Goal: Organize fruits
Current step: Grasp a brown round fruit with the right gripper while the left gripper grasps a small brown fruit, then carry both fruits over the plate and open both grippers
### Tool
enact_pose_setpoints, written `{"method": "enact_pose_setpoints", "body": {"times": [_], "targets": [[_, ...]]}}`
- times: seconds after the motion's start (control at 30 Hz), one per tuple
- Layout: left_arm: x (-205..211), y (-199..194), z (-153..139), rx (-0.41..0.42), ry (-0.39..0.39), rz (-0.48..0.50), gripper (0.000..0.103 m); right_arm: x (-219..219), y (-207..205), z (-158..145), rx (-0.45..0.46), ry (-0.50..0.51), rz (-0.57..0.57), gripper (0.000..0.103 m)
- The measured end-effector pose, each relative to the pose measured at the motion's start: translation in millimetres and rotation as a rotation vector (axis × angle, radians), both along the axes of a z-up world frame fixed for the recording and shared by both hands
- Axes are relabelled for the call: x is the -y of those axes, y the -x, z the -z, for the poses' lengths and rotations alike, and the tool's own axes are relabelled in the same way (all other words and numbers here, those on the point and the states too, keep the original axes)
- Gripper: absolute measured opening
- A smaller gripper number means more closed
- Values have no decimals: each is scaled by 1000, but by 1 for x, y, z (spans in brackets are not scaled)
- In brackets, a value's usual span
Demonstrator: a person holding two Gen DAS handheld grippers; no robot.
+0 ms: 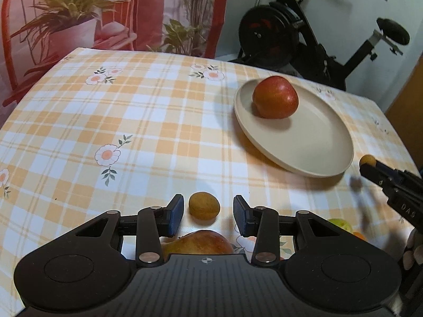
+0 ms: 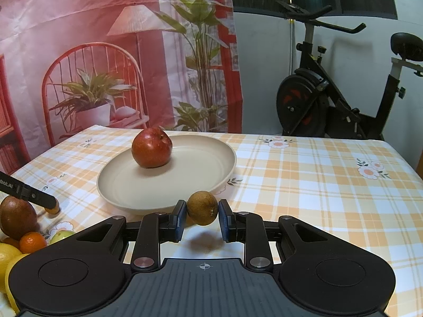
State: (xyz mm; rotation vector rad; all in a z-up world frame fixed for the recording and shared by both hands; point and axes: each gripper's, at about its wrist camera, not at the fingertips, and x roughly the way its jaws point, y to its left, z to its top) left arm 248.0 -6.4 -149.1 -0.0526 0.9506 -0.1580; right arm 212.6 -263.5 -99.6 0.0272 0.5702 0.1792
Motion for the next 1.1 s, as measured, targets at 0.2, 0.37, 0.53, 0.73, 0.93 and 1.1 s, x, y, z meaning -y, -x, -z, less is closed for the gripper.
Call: {"method": "enact_pose_setpoints", "body": {"times": [0.2,0.37,0.53,0.73,0.93,1.1], "targets": [[4,-4,5,-26,-41,3,43,0,0,0,0,0,0,24],[4,-6,7,-33,-37,0,37,-1,0,-1,0,-2,-2,24],[5,-7,8,-28,-36,7,29,-1,0,-1,0,-2,-2,24],[5,-5,3,8,-28,-3,29,-1,1,-1,3,-3,-2,24],[14,-4,-10,84,-68,21,29,-3,5,-5,27,-8,-1,24],[24,-5,-18,118,-67,58,29,-3,5,-5,30,-9,-1,24]]}}
